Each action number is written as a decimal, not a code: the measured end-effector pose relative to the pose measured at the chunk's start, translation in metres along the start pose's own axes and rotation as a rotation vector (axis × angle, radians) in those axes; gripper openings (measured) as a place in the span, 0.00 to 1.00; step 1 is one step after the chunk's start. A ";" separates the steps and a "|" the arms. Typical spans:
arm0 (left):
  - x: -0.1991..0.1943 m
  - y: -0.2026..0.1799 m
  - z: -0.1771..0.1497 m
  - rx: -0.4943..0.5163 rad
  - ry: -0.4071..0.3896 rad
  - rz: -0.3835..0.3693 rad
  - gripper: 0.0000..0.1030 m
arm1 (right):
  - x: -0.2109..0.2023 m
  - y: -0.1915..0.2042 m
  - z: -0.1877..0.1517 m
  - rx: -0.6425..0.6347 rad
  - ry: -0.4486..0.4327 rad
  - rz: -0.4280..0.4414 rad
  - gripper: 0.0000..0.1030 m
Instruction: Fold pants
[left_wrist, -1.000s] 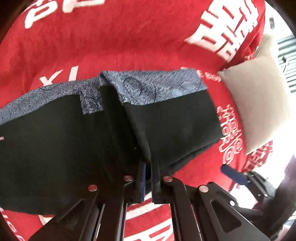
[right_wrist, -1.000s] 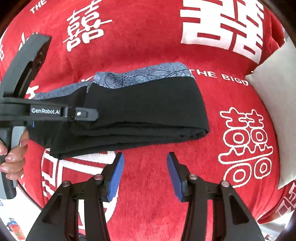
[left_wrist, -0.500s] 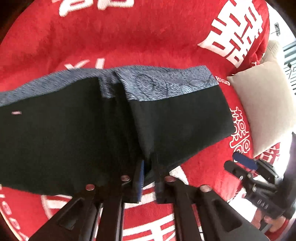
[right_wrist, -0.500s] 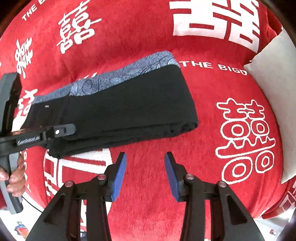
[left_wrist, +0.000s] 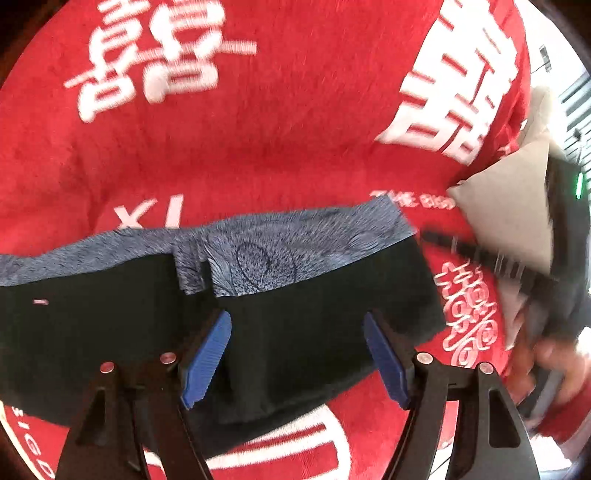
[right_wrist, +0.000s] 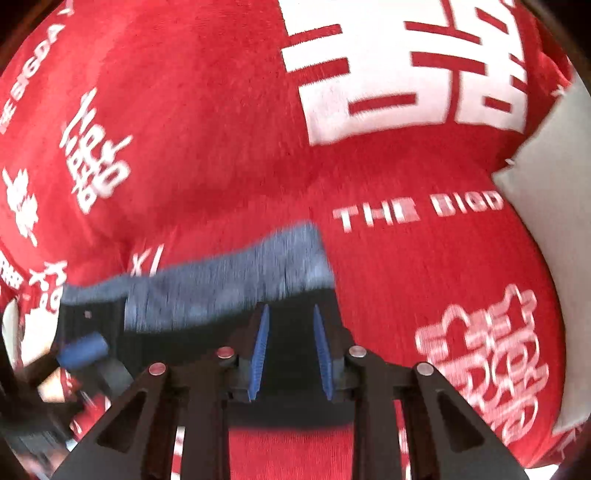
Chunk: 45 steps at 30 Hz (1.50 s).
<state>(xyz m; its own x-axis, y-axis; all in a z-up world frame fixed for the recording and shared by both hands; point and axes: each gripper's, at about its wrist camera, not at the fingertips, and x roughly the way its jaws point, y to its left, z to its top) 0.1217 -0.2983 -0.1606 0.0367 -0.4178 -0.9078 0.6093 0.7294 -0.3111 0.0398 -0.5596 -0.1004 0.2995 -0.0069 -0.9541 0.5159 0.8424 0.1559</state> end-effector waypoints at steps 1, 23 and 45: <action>0.005 0.001 -0.002 0.000 0.009 0.010 0.72 | 0.009 0.003 0.013 -0.009 0.005 0.006 0.27; 0.016 0.048 -0.035 -0.127 0.067 0.124 0.72 | 0.028 0.013 -0.015 -0.092 0.123 0.004 0.27; -0.029 0.094 -0.073 -0.278 0.018 0.207 0.82 | 0.065 0.122 -0.081 -0.262 0.205 0.016 0.63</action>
<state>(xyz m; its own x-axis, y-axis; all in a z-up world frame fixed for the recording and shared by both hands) 0.1206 -0.1782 -0.1845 0.1212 -0.2376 -0.9638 0.3517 0.9182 -0.1821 0.0570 -0.4132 -0.1638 0.1247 0.0938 -0.9878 0.2800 0.9517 0.1257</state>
